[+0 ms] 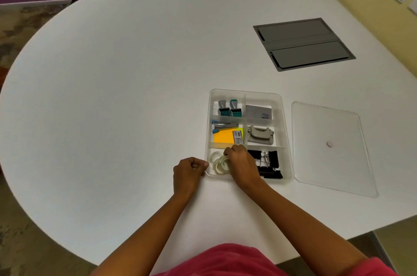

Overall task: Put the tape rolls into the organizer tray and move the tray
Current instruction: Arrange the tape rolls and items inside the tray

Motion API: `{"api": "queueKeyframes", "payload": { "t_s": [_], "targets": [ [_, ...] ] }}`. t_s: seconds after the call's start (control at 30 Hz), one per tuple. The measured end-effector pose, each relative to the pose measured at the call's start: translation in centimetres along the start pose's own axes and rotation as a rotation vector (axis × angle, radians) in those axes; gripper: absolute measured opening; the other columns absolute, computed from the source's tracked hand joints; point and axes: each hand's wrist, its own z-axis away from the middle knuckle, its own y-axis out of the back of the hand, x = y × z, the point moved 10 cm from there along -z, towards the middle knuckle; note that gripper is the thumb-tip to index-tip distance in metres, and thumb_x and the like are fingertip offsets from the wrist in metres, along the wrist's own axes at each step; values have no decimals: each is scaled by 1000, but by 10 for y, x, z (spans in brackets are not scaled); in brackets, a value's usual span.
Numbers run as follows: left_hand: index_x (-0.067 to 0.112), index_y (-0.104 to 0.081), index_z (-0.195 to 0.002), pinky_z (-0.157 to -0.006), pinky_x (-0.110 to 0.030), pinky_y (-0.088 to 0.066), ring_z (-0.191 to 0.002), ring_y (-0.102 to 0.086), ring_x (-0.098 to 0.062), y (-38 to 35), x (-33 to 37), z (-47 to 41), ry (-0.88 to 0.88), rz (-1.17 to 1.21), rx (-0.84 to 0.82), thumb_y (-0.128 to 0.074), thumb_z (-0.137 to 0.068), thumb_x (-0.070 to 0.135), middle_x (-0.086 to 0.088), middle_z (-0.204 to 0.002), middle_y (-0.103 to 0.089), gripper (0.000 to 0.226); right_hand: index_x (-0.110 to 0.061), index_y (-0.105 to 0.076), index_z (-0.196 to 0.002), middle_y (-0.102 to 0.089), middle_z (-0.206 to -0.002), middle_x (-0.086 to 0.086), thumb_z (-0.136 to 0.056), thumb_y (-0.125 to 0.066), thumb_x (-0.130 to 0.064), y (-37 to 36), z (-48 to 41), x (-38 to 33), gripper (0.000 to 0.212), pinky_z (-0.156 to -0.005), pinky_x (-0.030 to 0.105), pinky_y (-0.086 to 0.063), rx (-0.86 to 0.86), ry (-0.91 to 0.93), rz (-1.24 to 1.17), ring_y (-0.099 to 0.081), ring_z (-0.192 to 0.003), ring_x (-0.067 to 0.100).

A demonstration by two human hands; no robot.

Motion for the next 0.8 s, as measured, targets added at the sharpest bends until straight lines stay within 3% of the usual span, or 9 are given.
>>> {"api": "queueKeyframes", "payload": {
  "t_s": [0.13,0.23,0.33,0.5,0.67,0.73,0.8],
  "targets": [
    [22,-73,-77,-75,-24,-53,-71,-72,-18,0,-1,-1,2,6,-4,-73,-82,24,2,-68,-71,6,1,-72,-76,-71,-84,17,-56,-82,11,27,10,10,24,-59,32,-53,133,-42,68,-65,-77,31],
    [21,-73,-76,-74,-23,-51,-71,-71,-17,0,-2,-2,2,9,-3,-73,-82,24,5,-66,-69,6,4,-70,-64,-69,-99,21,-55,-84,9,29,15,18,17,-61,36,-52,129,-91,106,-64,-85,36],
    [22,-72,-76,-75,-25,-53,-72,-71,-17,1,-1,-2,-9,0,6,-73,-82,24,6,-66,-69,6,5,-69,-61,-65,-118,23,-60,-84,4,22,16,24,14,-68,38,-54,88,-149,124,-62,-97,38],
    [21,-73,-78,-80,-31,-57,-73,-72,-18,1,-1,-1,-12,1,-3,-73,-82,27,2,-69,-72,7,4,-69,-58,-66,-118,23,-52,-87,5,17,15,24,19,-65,41,-56,66,-171,121,-64,-91,40],
    [18,-74,-81,-83,-33,-57,-73,-72,-19,0,-3,0,-9,-1,-3,-72,-83,29,-1,-71,-73,11,6,-70,-86,-45,-143,21,-79,-68,2,4,10,29,8,-88,46,-46,5,-208,97,-49,-115,41],
    [16,-75,-82,-84,-34,-57,-73,-72,-20,0,-3,0,-4,1,1,-72,-83,30,-2,-73,-74,14,4,-70,-88,-42,-146,19,-82,-66,0,2,8,31,9,-93,45,-45,0,-211,95,-45,-121,40],
    [14,-75,-83,-84,-35,-57,-73,-72,-20,1,-4,0,5,3,6,-72,-82,31,-3,-73,-74,17,6,-70,-83,-48,-140,21,-77,-70,4,5,8,32,6,-88,47,-48,26,-234,61,-49,-116,42]
  ]
}}
